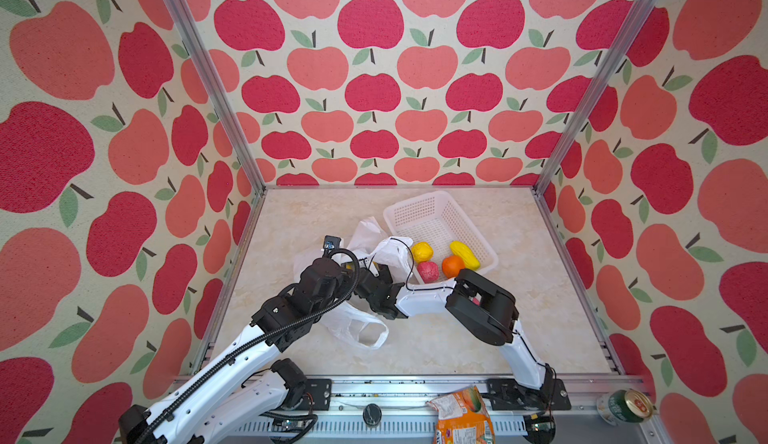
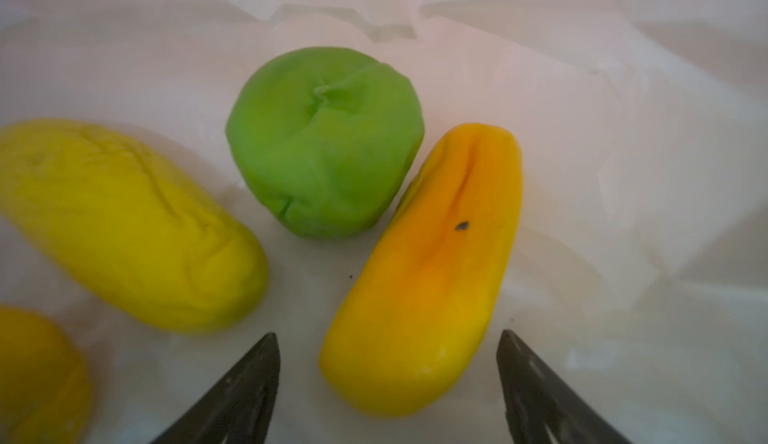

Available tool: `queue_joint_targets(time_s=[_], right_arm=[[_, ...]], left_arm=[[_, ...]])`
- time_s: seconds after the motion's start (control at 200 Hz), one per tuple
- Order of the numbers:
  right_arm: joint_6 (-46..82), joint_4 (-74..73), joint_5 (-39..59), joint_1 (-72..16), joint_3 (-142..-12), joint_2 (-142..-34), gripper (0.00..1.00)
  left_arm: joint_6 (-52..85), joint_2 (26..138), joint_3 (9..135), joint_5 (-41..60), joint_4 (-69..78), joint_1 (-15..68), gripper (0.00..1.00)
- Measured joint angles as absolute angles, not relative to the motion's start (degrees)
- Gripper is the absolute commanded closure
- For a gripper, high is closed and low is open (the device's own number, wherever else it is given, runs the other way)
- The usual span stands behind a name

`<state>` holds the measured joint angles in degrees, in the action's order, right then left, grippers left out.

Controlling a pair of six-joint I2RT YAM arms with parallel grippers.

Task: Untie the knot of the plastic bag and take out the fruit
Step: 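Lower the right gripper onto the orange-yellow elongated fruit and close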

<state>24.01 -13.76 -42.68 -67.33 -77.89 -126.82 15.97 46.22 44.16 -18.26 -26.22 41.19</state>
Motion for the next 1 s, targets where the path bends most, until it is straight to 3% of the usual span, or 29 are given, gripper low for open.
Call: queue_joint_targets(time_s=[0.275, 0.685, 1.001], right_arm=[[25.89, -10.76, -47.09, -64.75, -83.72, -131.20, 0.21], [27.57, -11.00, -44.03, -63.35, -84.38, -132.27, 0.53], [25.85, -12.40, -40.56, -64.31, -73.28, -121.99, 0.64]], left_arm=[[14.83, 48.16, 44.18, -17.12, -25.71, 41.19, 1.00], [13.32, 45.65, 43.81, -17.12, -25.21, 41.17, 1.00], [12.47, 45.23, 43.05, -16.86, -24.97, 39.27, 1.00]])
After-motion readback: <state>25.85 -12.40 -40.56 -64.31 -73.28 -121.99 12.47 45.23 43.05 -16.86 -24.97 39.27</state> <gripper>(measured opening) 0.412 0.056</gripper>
